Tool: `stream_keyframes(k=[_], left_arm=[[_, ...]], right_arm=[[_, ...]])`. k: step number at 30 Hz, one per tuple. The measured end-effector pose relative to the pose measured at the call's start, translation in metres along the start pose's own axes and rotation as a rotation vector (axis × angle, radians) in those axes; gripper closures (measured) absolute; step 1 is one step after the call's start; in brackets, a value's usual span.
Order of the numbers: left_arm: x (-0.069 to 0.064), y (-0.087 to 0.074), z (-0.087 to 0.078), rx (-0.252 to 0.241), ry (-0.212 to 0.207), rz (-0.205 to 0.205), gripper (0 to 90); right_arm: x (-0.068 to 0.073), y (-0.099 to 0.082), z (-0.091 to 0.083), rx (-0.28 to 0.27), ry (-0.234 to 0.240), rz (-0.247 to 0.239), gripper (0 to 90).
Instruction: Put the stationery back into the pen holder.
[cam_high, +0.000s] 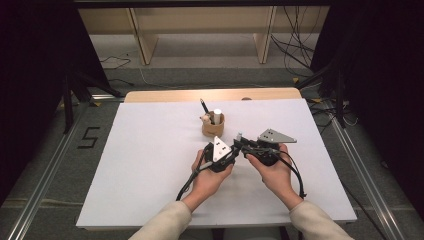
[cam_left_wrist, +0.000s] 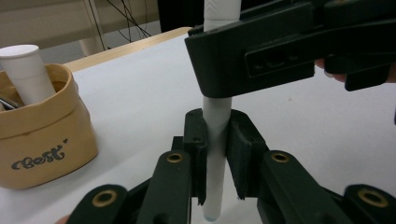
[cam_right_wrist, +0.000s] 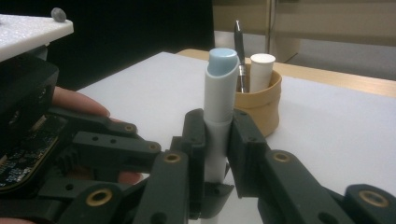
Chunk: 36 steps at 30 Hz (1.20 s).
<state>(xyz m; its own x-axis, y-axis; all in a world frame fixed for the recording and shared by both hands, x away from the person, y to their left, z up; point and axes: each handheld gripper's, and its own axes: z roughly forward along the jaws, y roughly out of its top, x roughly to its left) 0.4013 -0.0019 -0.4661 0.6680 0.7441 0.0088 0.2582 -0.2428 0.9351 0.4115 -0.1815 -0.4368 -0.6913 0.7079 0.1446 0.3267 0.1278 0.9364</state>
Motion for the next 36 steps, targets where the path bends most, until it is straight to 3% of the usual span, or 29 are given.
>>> stream_keyframes(k=[6,14,23,32,36], left_arm=[[0.007,0.0,-0.002,0.005,0.021,-0.018,78.5],[0.021,-0.001,-0.007,-0.003,0.061,-0.033,78.4],[0.027,-0.003,-0.01,-0.004,0.074,-0.034,78.4],[0.032,-0.002,-0.013,-0.006,0.087,-0.029,78.4],[0.032,-0.001,-0.014,-0.013,0.093,-0.021,78.4]], right_arm=[[-0.001,0.0,-0.001,0.011,-0.015,-0.016,54.2],[-0.006,-0.005,-0.009,0.041,-0.048,-0.029,40.6],[-0.021,-0.023,-0.02,0.119,-0.098,-0.034,36.3],[-0.023,-0.04,-0.027,0.209,-0.114,-0.059,33.0],[-0.025,-0.044,-0.033,0.216,-0.125,-0.056,32.2]])
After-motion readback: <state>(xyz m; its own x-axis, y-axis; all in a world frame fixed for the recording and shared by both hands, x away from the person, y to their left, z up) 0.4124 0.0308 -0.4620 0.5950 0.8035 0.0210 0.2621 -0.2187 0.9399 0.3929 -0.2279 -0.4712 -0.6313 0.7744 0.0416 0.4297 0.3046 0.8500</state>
